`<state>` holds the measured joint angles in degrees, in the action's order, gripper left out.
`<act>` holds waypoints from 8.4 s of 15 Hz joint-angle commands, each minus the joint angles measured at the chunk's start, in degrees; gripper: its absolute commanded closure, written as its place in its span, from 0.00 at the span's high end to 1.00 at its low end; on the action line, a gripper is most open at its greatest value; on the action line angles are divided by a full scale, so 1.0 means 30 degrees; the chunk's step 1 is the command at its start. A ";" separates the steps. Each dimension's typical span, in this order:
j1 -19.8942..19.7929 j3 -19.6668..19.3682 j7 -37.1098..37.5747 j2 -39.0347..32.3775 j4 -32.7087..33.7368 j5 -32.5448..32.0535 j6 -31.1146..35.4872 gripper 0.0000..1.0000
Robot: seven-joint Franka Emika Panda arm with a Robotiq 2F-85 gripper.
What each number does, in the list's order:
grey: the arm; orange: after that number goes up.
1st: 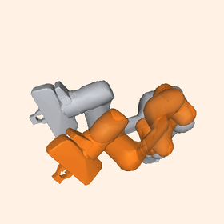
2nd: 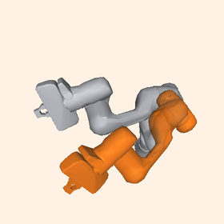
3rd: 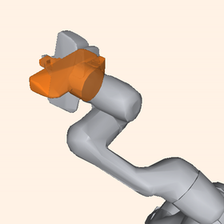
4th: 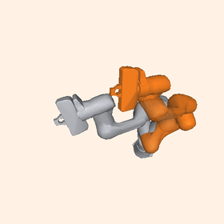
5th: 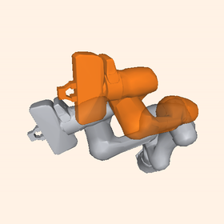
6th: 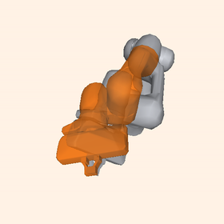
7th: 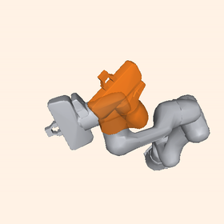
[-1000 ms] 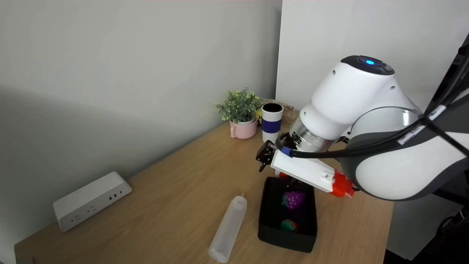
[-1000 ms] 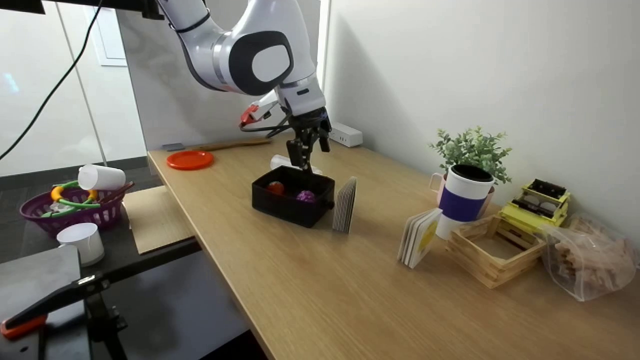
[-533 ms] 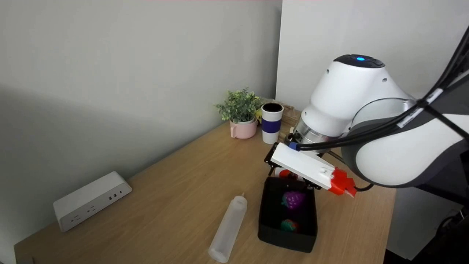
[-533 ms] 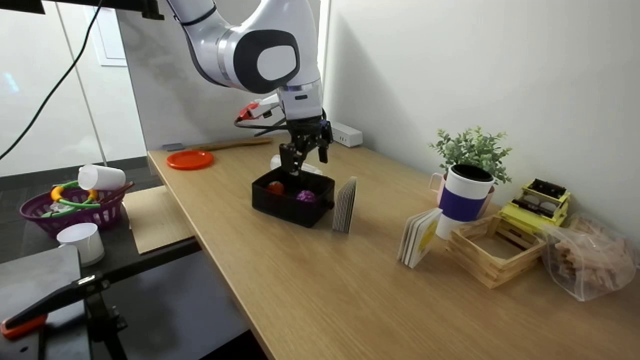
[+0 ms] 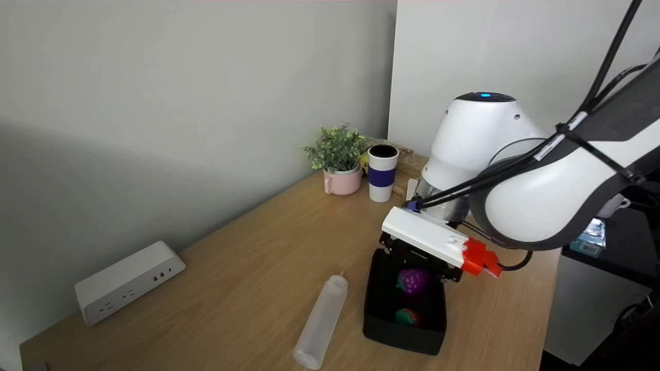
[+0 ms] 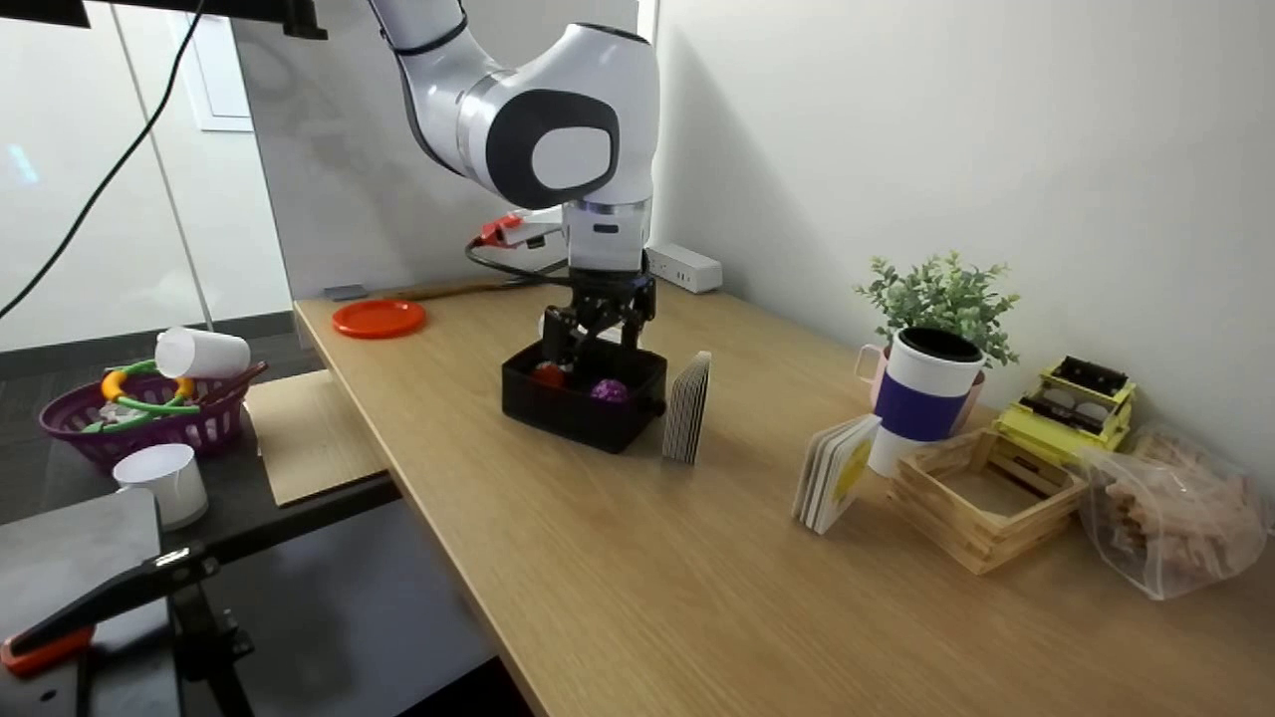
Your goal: Take the fruits out of the box and place them on the table
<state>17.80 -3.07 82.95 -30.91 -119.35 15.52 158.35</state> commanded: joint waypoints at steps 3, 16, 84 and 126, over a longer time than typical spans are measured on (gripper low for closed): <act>-0.1604 0.1292 -0.0170 -0.1316 0.1627 0.0342 -0.1540 1.00; -0.1263 0.0876 0.0767 -0.3526 0.4439 -0.0274 -0.3934 0.44; -0.4204 0.0901 -1.2708 -0.0131 0.0929 -0.1268 -0.8455 0.77; -0.1210 0.2192 -1.0497 -0.1930 0.5581 -0.1929 -0.4950 1.00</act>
<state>14.45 3.34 52.59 -35.90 -103.32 8.46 143.88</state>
